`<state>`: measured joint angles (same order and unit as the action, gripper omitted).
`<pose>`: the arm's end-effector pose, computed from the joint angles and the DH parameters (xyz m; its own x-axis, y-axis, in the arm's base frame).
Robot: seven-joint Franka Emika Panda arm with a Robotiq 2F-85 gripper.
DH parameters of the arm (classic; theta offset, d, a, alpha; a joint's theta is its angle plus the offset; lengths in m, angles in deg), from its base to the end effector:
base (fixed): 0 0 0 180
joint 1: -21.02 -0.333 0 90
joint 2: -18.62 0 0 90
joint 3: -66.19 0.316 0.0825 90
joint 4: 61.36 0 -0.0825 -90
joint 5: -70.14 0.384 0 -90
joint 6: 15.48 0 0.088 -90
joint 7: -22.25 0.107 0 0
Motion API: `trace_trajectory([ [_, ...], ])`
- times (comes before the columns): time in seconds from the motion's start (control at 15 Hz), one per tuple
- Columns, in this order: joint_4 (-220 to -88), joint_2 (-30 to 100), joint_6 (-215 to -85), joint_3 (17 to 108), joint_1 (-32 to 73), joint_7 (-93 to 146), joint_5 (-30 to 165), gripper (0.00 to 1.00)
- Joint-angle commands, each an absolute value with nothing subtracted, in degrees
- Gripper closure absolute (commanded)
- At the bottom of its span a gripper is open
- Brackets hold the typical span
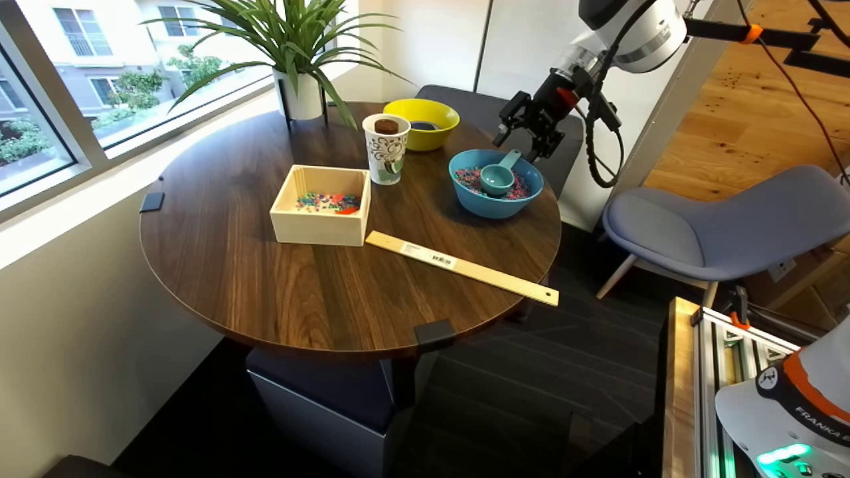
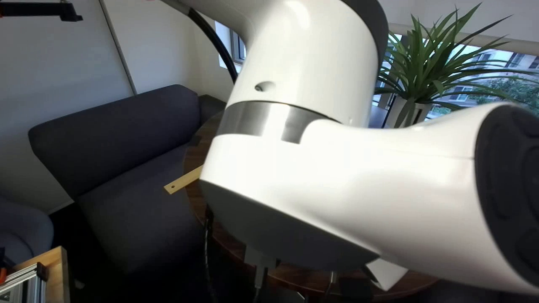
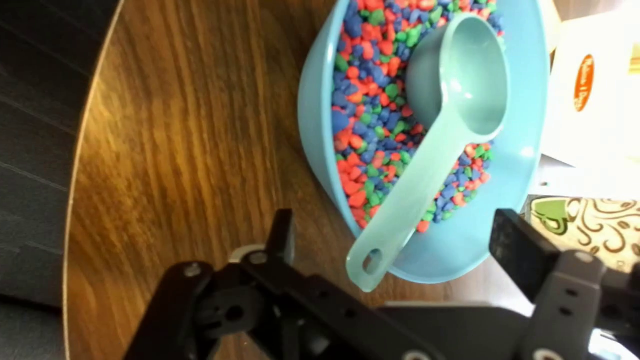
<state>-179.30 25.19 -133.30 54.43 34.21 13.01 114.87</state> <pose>0.5288 -0.2023 0.3846 0.7895 -0.6009 -0.1245 -0.5452 -0.5937 -0.5918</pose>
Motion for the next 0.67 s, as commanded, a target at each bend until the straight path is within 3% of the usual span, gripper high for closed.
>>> trace_trajectory([
  [0.0,-180.39,24.98,-130.94,55.36,34.44,9.02,120.57,0.0],
  [0.6,-178.69,27.08,-124.84,55.87,34.16,3.78,122.98,0.0],
])
